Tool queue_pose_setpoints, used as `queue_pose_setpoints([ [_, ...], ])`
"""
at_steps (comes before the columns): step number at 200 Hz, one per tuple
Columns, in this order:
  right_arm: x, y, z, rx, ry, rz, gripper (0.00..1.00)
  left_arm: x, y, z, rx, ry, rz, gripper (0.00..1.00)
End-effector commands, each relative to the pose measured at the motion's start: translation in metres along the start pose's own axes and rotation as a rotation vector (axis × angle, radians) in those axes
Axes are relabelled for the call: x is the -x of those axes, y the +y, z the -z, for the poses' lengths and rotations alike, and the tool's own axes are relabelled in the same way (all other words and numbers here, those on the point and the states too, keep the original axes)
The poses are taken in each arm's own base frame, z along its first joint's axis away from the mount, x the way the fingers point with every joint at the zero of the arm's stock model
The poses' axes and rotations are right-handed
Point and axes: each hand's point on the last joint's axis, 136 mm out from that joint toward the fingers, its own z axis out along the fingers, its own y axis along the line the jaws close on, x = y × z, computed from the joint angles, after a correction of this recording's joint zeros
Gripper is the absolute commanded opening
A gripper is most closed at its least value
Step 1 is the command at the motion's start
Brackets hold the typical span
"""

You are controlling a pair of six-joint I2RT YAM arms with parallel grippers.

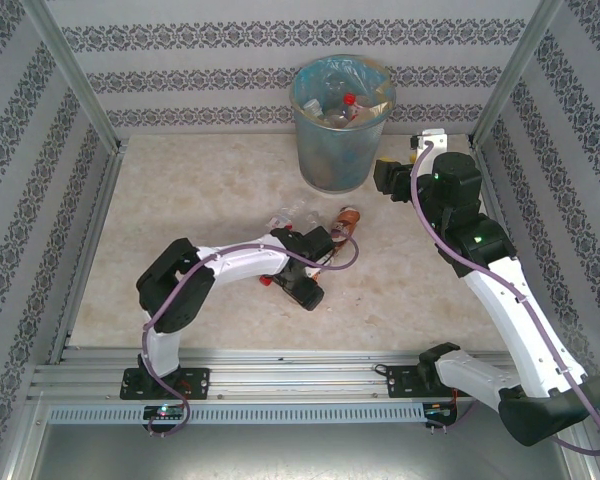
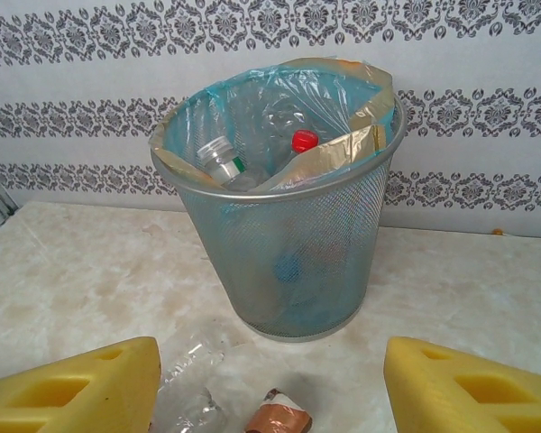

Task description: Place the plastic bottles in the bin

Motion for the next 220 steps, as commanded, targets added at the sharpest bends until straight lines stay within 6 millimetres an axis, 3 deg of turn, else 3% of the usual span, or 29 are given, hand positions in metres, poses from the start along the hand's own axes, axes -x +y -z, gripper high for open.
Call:
queue_pose_setpoints([
  [1, 0.002, 0.001, 0.003, 0.008, -0.007, 0.009, 0.67, 0.0, -0.004, 0.003, 0.004, 0.015, -0.008, 0.71],
  [22, 0.001, 0.0, 0.005, 0.008, -0.01, 0.008, 0.67, 0.003, -0.004, 0.011, 0.007, -0.003, -0.02, 0.64],
  [49, 0.003, 0.001, 0.006, 0.012, -0.014, 0.007, 0.67, -0.001, -0.006, 0.037, 0.0, 0.004, -0.056, 0.58],
  [84, 0.011, 0.005, 0.009, 0.031, -0.035, 0.01, 0.67, -0.01, 0.004, 0.098, 0.057, -0.053, -0.106, 0.57],
  [103, 0.014, 0.015, 0.008, 0.089, -0.051, 0.015, 0.67, 0.002, 0.01, 0.137, 0.097, -0.193, -0.129, 0.57],
  [132, 0.018, 0.047, 0.004, 0.271, -0.077, 0.008, 0.66, 0.038, 0.002, 0.209, 0.074, -0.607, -0.171, 0.54],
  [156, 0.025, 0.093, 0.012, 0.505, -0.098, 0.003, 0.66, 0.054, -0.007, 0.263, 0.035, -0.882, -0.192, 0.5],
  [180, 0.033, 0.134, 0.03, 0.719, -0.103, 0.021, 0.68, 0.061, -0.01, 0.289, 0.038, -1.005, -0.222, 0.47],
  [220, 0.036, 0.17, 0.05, 0.924, -0.06, 0.019, 0.69, 0.061, -0.013, 0.309, 0.037, -1.117, -0.253, 0.46],
])
